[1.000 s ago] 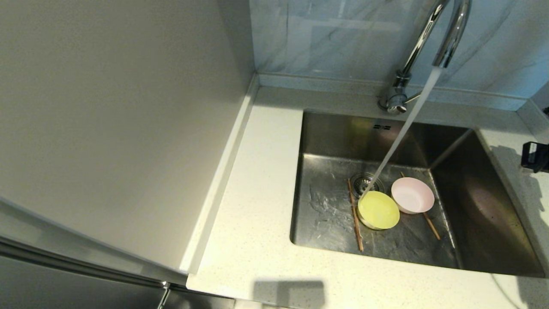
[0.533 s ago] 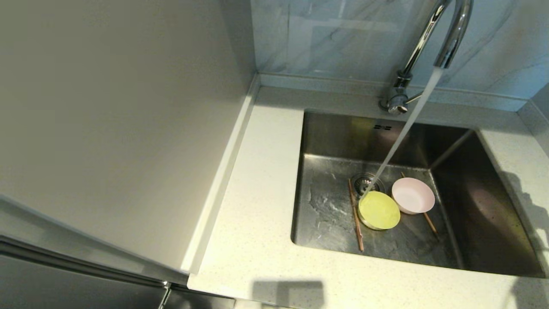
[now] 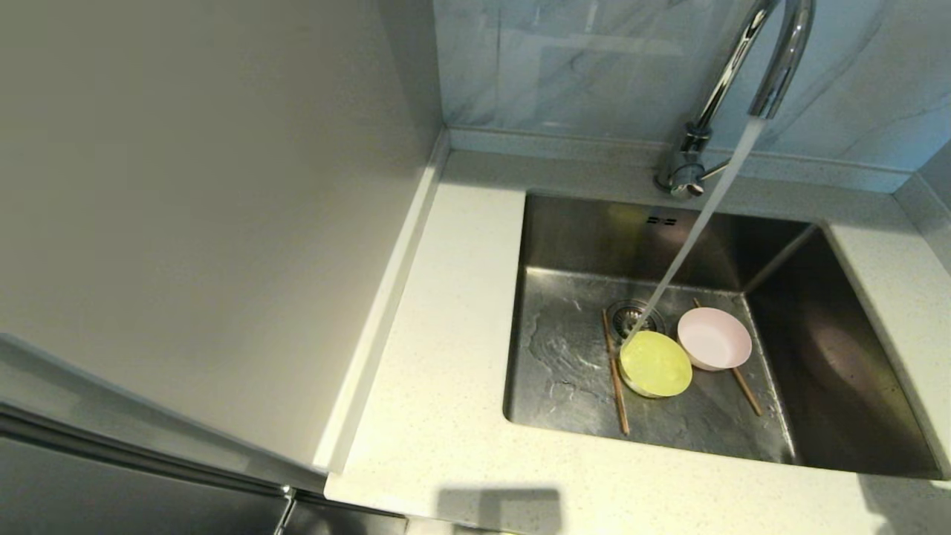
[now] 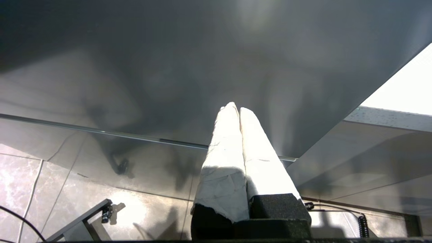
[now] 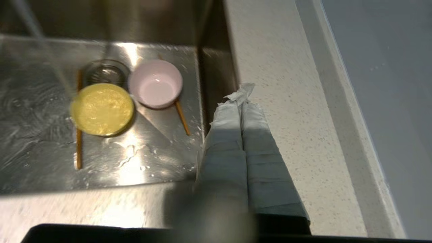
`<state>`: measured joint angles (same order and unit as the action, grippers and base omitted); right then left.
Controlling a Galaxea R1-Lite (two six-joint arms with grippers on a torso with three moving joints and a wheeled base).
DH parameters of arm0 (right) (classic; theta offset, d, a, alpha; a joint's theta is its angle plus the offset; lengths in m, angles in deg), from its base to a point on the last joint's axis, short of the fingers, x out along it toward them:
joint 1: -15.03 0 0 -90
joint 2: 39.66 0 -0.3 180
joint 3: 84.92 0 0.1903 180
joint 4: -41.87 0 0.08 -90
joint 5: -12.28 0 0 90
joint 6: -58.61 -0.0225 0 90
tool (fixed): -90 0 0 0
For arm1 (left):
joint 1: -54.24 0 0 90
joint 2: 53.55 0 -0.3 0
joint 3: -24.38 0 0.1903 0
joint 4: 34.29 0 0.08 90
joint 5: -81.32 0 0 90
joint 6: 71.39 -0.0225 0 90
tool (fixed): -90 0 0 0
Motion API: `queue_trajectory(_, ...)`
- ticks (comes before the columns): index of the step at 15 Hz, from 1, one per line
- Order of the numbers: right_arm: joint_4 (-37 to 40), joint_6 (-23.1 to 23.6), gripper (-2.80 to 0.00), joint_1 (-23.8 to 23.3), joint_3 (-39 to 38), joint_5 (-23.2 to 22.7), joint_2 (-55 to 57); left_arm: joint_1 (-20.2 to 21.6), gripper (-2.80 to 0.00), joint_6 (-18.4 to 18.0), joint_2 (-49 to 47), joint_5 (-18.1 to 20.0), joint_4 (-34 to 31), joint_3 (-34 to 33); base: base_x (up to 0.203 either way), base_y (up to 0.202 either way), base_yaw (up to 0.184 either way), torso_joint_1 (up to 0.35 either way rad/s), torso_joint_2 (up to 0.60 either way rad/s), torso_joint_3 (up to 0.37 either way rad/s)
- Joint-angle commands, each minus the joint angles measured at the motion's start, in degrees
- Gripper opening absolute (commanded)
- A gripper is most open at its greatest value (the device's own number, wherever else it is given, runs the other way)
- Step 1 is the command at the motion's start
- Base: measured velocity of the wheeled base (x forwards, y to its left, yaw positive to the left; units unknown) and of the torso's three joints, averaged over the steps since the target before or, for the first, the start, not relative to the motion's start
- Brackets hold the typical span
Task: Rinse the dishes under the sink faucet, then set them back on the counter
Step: Wait for the water to rinse the bowl
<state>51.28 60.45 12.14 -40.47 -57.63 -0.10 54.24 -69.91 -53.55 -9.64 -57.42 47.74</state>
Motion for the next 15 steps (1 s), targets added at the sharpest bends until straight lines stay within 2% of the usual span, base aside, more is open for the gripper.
queue_trajectory(1,-2.78,1.60,-2.80,3.91,-8.51,0.07,-15.43,0.00,-2.80,0.01,0.18,0.00,0.03,0.00,0.000,0.000,0.000,0.000,0.00,0.000)
queue_trajectory(3,-4.53,3.25,-2.80,5.91,-15.30,-0.56,-22.87,0.00,-2.80,0.01,0.18,0.00,0.03,0.00,0.000,0.000,0.000,0.000,0.00,0.000)
queue_trajectory(5,-7.21,4.04,-2.80,6.80,-20.22,-1.14,-24.18,0.00,-2.80,0.01,0.18,0.00,0.03,0.00,0.000,0.000,0.000,0.000,0.00,0.000)
queue_trajectory(7,-7.52,4.33,-2.80,6.81,-21.09,-5.93,-24.47,0.00,-2.80,0.01,0.18,0.00,0.03,0.00,0.000,0.000,0.000,0.000,0.00,0.000)
queue_trajectory(10,-2.35,5.14,-2.80,2.45,-21.09,-18.07,-28.22,0.00,-2.80,0.01,0.18,0.00,0.03,0.00,0.000,0.000,0.000,0.000,0.00,0.000)
queue_trajectory(12,1.46,6.49,-2.80,2.48,-21.09,-18.83,-31.38,0.00,-2.80,0.01,0.18,0.00,0.03,0.00,0.000,0.000,0.000,0.000,0.00,0.000)
queue_trajectory(14,9.72,6.86,-2.80,2.59,-21.09,-19.21,-36.03,0.00,-2.80,0.01,0.18,0.00,0.03,0.00,0.000,0.000,0.000,0.000,0.00,0.000)
queue_trajectory(15,11.17,6.94,-2.80,2.61,-21.09,-20.71,-37.16,0.00,-2.80,0.01,0.18,0.00,0.03,0.00,0.000,0.000,0.000,0.000,0.00,0.000)
